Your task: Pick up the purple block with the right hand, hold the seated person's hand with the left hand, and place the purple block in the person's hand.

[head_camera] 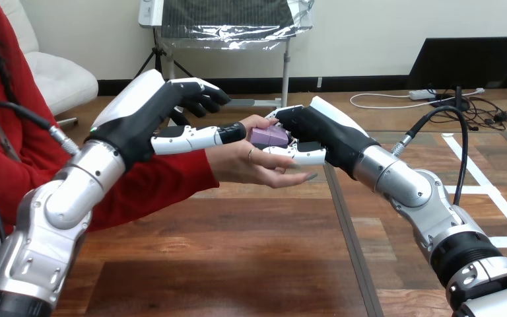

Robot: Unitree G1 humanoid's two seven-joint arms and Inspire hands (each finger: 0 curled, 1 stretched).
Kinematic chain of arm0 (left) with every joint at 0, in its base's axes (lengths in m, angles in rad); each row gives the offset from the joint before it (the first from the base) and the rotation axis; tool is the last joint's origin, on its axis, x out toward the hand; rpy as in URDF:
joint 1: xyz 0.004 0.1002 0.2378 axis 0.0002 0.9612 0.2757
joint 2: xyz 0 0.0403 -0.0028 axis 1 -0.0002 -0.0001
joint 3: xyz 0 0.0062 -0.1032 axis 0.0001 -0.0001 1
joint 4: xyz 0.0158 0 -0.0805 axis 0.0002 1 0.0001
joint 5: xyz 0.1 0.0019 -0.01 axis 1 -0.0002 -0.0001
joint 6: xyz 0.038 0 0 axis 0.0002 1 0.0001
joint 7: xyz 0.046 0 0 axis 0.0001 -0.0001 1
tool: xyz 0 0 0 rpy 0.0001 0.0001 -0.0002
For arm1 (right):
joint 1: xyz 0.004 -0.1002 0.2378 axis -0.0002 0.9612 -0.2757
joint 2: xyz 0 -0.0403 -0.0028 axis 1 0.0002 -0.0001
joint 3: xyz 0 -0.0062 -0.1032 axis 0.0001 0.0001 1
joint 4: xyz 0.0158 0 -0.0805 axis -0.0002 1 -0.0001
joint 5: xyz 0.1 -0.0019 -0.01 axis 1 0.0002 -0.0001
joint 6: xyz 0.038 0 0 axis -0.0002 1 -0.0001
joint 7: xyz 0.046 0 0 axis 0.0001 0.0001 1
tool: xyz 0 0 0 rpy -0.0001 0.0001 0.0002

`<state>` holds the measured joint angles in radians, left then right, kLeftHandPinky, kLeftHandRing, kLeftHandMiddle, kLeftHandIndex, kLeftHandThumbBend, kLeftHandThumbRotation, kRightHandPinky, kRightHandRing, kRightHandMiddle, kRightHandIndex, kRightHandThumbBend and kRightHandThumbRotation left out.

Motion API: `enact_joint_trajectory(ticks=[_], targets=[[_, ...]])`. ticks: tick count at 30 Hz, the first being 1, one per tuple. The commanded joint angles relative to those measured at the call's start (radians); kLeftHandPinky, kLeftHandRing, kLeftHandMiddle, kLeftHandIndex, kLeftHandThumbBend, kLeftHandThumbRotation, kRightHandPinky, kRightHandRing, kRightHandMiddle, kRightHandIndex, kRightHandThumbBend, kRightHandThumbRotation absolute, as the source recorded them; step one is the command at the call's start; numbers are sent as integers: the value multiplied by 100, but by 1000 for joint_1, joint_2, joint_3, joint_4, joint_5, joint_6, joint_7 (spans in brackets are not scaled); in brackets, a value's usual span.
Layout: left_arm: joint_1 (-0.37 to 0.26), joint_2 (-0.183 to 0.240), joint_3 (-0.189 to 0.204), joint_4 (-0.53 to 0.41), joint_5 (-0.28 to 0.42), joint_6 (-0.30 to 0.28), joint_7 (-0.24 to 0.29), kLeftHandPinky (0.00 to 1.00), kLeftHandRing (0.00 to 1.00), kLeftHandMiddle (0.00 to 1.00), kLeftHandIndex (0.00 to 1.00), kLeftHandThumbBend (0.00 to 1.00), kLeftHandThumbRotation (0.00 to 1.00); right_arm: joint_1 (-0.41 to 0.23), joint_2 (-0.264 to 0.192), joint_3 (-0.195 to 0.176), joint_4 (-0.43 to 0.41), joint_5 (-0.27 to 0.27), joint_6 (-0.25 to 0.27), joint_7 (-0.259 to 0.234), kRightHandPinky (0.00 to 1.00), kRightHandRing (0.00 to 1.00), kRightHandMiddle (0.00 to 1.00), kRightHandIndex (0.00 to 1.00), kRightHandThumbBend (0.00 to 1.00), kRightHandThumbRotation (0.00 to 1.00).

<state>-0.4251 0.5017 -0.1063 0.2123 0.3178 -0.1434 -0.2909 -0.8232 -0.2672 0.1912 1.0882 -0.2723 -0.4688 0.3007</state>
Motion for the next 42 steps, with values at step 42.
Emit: enact_joint_trajectory(ticks=[42], targets=[[164,-10,168,-60,-267,-221,-45,73,76,75,74,100,100,-16,-70,-47,14,25,13,-19,54,61,63,66,28,65]])
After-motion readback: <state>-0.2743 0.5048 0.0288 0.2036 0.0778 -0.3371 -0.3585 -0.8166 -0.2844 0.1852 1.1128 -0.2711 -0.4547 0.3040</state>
